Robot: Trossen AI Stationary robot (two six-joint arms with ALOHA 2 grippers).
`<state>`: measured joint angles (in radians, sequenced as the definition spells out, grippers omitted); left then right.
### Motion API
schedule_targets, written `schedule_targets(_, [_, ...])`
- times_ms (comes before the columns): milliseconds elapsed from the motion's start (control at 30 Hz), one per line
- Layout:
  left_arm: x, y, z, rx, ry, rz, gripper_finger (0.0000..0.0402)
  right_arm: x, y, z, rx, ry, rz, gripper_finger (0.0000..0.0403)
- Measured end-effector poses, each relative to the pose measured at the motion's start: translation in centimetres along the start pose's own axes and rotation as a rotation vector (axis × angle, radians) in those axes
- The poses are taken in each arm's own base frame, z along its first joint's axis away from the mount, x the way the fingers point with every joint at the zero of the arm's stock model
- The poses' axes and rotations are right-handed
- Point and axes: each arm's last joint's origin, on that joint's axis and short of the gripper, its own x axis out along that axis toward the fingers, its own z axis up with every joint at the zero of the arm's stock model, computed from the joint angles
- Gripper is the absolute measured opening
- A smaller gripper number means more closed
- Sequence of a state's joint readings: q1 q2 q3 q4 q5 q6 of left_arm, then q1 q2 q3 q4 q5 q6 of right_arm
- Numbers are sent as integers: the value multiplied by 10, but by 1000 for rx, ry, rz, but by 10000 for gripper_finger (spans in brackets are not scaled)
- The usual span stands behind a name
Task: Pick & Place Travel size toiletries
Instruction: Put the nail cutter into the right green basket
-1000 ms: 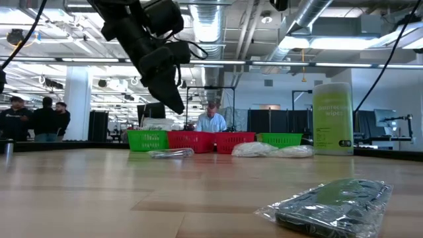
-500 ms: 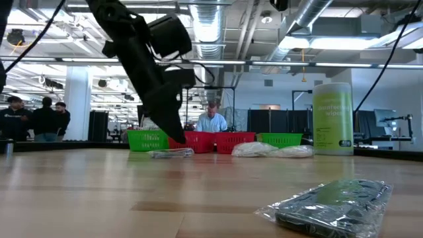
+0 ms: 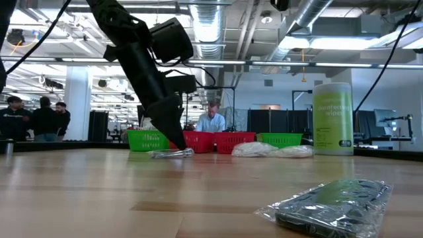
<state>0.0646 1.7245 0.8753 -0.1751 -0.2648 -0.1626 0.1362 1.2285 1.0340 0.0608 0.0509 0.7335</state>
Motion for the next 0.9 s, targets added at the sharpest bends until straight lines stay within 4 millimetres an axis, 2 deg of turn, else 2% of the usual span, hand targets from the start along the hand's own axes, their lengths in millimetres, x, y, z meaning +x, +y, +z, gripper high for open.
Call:
schedule_targets(367, [1,1,0,-7,0,-35,333,0,-2,2,-5,-5,-6,281])
schedule_targets(700, [7,9,-10,-67,37,-83,332,0,-6,5,4,-19,-21,281])
schedule_targets(900, [8,12,-13,-91,40,-86,306,0,-9,8,7,-28,-32,281])
